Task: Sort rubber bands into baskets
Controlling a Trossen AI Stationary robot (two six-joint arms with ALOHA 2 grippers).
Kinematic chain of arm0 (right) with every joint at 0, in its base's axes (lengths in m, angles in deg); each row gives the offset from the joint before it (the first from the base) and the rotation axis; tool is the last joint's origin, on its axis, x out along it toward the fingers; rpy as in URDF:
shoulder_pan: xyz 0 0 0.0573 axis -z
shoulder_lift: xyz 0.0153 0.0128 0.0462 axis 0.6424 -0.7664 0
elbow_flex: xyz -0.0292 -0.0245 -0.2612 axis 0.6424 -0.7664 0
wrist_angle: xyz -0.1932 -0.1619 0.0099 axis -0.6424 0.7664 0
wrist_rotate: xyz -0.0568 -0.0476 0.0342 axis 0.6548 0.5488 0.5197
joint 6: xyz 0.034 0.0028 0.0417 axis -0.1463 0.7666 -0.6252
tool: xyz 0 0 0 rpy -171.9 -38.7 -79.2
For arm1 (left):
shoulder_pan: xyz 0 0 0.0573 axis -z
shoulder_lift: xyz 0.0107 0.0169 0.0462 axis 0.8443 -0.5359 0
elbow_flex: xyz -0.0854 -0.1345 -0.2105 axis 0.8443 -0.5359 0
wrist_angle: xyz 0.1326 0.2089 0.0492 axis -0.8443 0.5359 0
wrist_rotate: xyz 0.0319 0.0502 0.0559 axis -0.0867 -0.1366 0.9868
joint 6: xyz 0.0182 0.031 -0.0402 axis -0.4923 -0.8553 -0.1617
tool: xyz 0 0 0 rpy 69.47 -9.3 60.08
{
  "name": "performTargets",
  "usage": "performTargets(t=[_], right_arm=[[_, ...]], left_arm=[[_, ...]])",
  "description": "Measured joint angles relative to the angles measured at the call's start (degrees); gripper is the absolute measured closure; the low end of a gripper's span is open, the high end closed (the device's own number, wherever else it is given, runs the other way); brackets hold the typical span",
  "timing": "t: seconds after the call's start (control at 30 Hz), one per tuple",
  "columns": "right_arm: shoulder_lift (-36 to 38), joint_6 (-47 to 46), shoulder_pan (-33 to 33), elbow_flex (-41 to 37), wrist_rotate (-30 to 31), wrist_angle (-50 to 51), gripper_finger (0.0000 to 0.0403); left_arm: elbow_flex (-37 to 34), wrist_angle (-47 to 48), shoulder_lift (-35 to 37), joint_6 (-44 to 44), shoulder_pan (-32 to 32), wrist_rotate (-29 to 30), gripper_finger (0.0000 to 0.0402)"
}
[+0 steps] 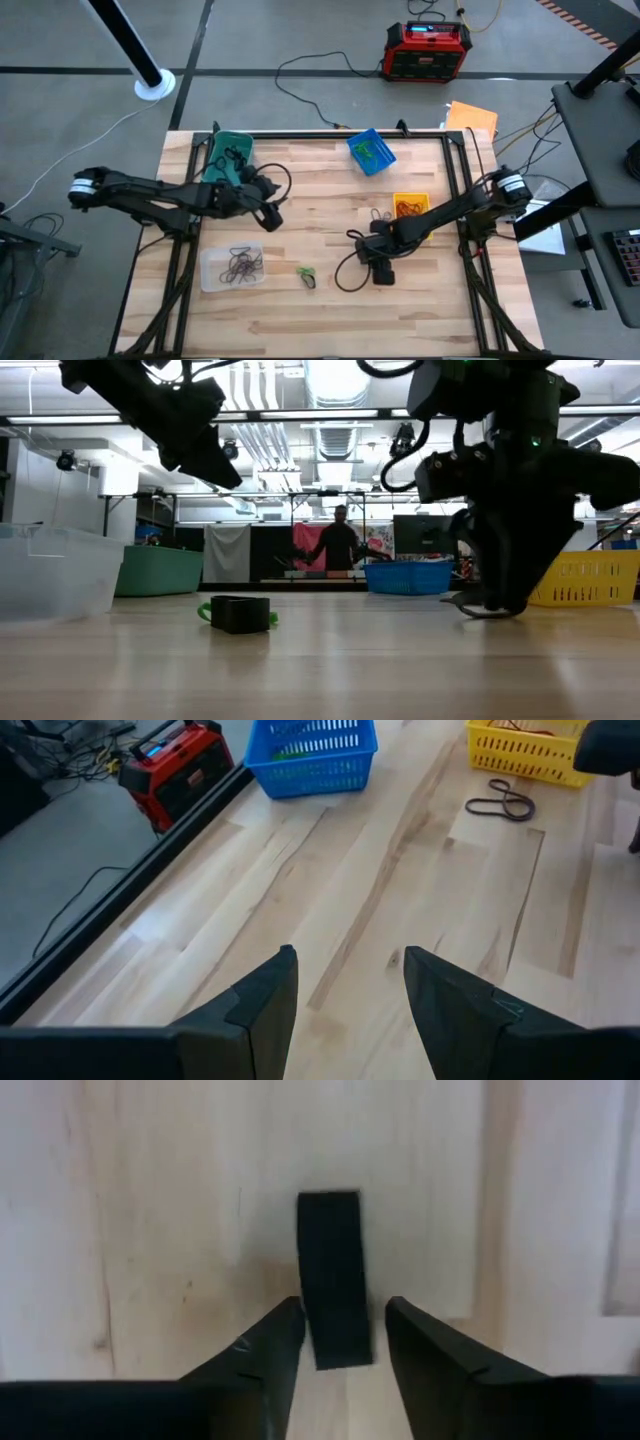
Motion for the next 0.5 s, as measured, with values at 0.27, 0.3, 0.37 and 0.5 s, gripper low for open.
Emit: performTargets(t=[0.27, 0.3, 0.37, 0.5], right_arm=[[-1.34, 2.02, 0.04, 0.0, -2.15, -1.15, 0.0362], [-1.17, 2.38, 0.04, 0.0, -2.15, -1.14, 0.0377], [0.04, 3.11, 0.01, -0.02, -2.04, -1.03, 0.0387], [3.31, 5.46, 0.13, -0.02, 2.29, -2.48, 0.039]], left_arm=[[0.0, -2.27, -2.43, 0.0, 0.13, -0.06, 0.0233], [0.0, -2.41, -2.72, 0.0, 0.22, -0.11, 0.0233], [0.0, -2.69, -3.36, 0.0, 0.3, -1.55, 0.0233], [0.0, -6.53, -4.63, -0.28, 1.01, -7.54, 0.0233]])
